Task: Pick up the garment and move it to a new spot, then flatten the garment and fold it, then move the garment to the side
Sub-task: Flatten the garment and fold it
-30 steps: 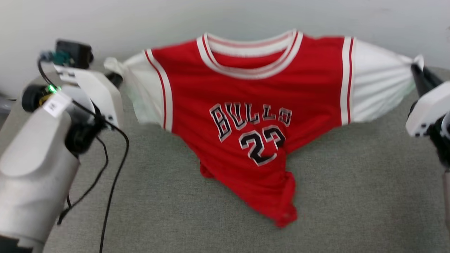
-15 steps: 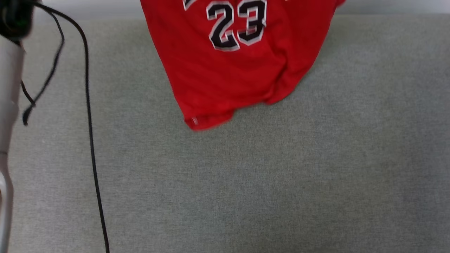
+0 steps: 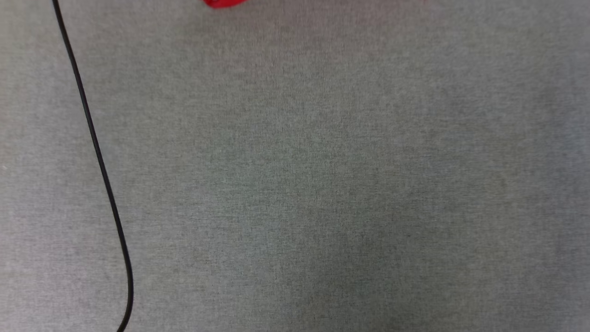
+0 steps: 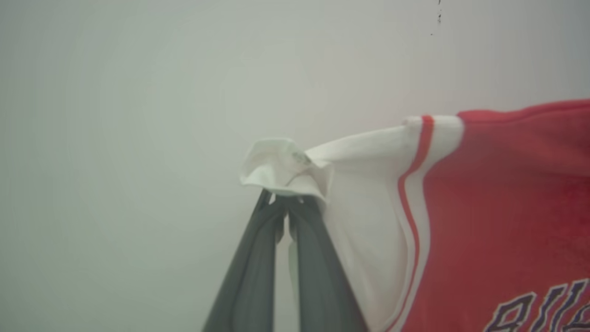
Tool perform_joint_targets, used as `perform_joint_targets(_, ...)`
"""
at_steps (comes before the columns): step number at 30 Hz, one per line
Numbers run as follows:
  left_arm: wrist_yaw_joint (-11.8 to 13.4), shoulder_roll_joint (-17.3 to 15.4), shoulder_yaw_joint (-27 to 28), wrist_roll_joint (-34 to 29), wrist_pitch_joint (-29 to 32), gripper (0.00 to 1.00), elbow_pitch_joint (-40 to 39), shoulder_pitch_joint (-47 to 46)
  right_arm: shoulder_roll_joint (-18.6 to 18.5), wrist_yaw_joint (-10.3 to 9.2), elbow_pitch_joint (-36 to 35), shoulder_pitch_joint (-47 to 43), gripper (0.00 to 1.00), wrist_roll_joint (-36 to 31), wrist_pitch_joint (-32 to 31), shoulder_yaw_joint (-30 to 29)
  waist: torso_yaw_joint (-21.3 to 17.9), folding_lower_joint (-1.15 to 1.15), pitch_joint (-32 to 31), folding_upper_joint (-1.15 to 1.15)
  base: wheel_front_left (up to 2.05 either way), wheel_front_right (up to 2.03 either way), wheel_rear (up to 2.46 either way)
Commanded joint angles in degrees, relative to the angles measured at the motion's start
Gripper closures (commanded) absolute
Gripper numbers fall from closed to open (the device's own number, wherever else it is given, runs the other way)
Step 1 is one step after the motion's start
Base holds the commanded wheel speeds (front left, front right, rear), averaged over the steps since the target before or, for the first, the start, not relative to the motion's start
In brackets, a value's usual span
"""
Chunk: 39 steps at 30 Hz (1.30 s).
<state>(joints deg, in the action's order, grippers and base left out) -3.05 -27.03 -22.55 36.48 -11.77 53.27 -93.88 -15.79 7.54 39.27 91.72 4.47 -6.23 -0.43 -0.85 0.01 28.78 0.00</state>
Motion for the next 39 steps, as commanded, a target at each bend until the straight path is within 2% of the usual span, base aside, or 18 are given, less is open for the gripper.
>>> perform_joint_targets(1, -0.3, -0.4, 0.4, 0.1, -0.7, 1.0, 1.0, -0.7, 0.3, -0.1, 1.5, 1.2, 1.0, -0.2, 0.8, 0.4, 0.1, -0.01, 1.7, 0.0, 0.0, 0.0, 0.0)
perform_joint_targets(6, -2.0, 0.0, 0.5, 0.6, -2.2, 1.0, 4.5, -0.9, 2.1, -0.1, 7.0, 4.3, 1.0, 0.6, 3.6, 2.6, 0.3, -0.01, 4.5, 0.0, 0.0, 0.0, 0.0)
perform_joint_targets(10, -3.2, 1.4, 0.3, 1.6, -2.8, 1.0, 7.5, 1.5, 4.1, -0.09, 11.0, 3.3, 1.0, 1.6, 6.0, 3.5, 0.5, -0.01, 5.7, 0.0, 0.0, 0.0, 0.0)
perform_joint_targets(17, -4.4, 3.6, -0.8, 4.1, -3.2, 1.0, 11.1, 9.2, 6.6, -0.08, 18.6, -4.2, 1.0, 6.0, 10.6, 5.4, 0.1, -0.01, 5.3, 0.0, 0.0, 0.0, 0.0)
perform_joint_targets(23, -4.5, 4.6, -3.1, 8.4, -3.4, 1.0, 6.9, 22.9, 6.4, -0.08, 22.2, -16.0, 1.0, 11.3, 15.0, 7.9, 0.4, -0.01, 1.7, 0.0, 0.0, 0.0, 0.0)
perform_joint_targets(30, -4.4, 2.0, 0.0, 10.5, -3.5, 1.0, -2.6, 40.8, 4.9, -0.07, 19.5, -31.9, 1.0, 18.0, 18.1, 12.6, 0.6, -0.01, -4.3, 0.0, 0.0, 0.0, 0.0)
perform_joint_targets(39, -4.4, 1.4, 6.2, 6.0, -3.5, 1.0, -13.4, 61.2, 0.5, -0.09, 8.9, -51.8, 1.0, 24.4, 18.5, 14.1, 1.5, -0.01, -14.7, 0.0, 0.0, 0.0, 0.0)
